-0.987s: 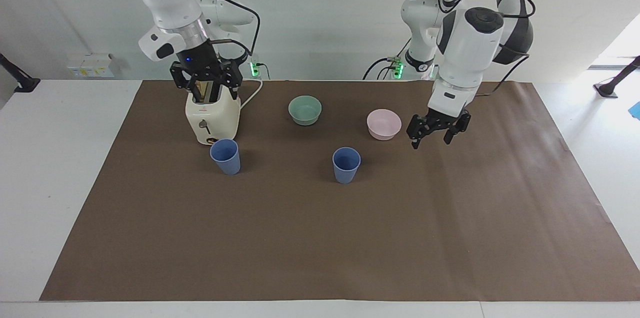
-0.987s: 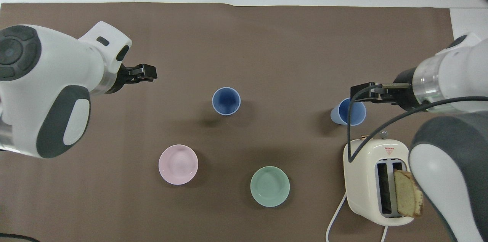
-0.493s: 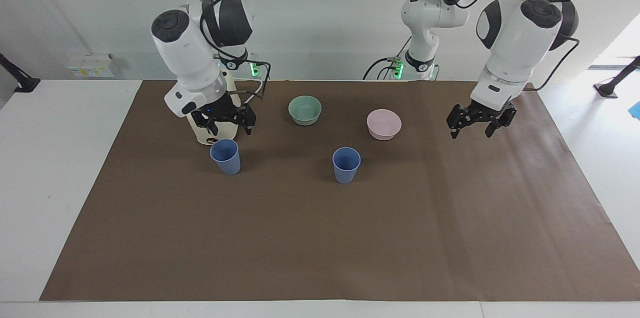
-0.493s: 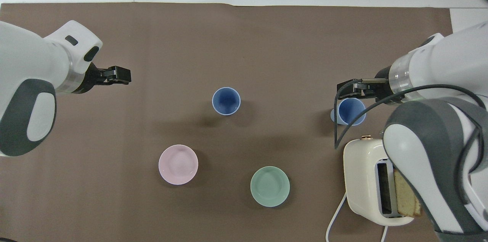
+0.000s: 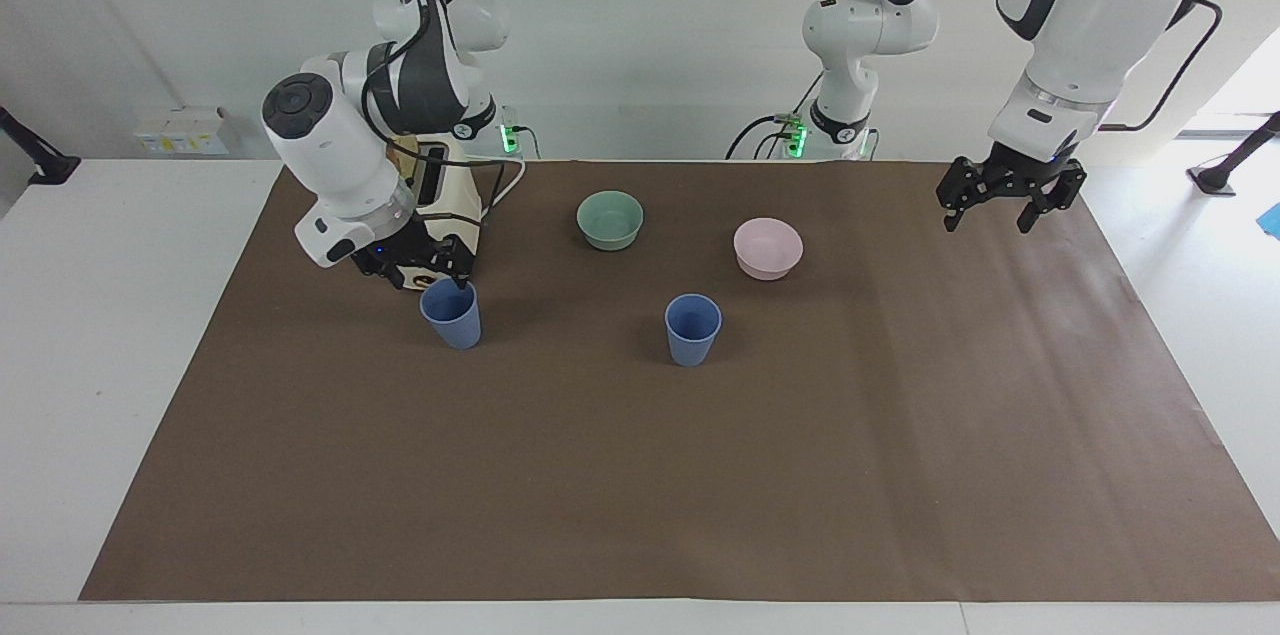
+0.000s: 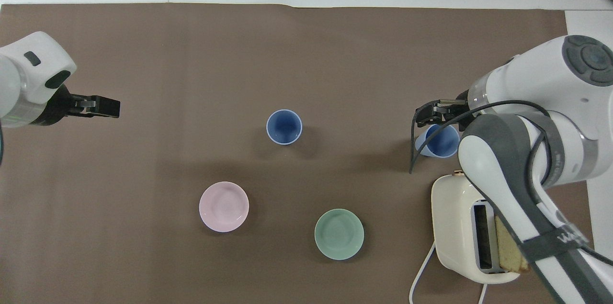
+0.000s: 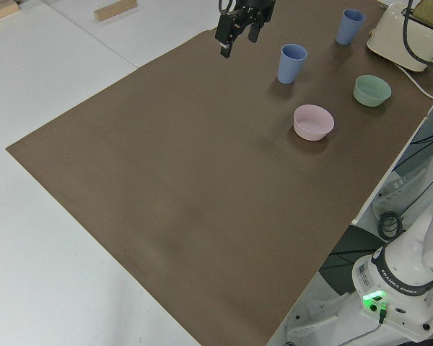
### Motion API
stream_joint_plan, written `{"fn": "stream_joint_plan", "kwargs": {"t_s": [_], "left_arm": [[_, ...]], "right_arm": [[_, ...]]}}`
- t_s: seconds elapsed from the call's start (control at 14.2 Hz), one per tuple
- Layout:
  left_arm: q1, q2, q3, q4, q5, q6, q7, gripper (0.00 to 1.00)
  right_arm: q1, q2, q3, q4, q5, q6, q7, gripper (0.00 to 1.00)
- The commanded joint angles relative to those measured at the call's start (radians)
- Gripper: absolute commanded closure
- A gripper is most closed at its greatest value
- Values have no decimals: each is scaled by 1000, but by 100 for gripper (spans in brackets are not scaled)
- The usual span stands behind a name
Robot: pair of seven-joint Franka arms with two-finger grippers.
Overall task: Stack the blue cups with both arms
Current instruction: 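Carry the blue cup with the right gripper over the placed blue cup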
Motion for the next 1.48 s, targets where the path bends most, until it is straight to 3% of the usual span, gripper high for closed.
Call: {"fn": "stream_joint_plan", "kwargs": {"t_s": [0.0, 0.21, 0.63, 1.2, 1.27, 1.34, 1.41], "left_arm": [[12, -8, -7, 91, -3, -114, 17, 0], [12, -10, -7, 168, -3, -212, 19, 0], [11, -10, -7, 237, -23, -267, 10, 0], [12, -24, -6, 228, -59, -270, 5, 0], [12, -31, -6, 224, -60, -270, 5, 0], [12, -34, -1, 222, -60, -267, 7, 0], [12, -34, -1, 222, -59, -266, 17, 0]], "right_arm": [[-18, -58, 5, -78, -12, 13, -35, 0], [-40, -73, 4, -109, -30, 11, -53, 0], [-52, -26, 7, -121, -58, 91, -70, 0], [-49, 55, 7, -123, -61, 149, -69, 0], [-49, 55, 7, -123, -61, 148, -72, 7], [-46, 57, 8, -123, -61, 148, -67, 58], [-40, 57, 8, -123, -61, 148, -61, 93]]}}
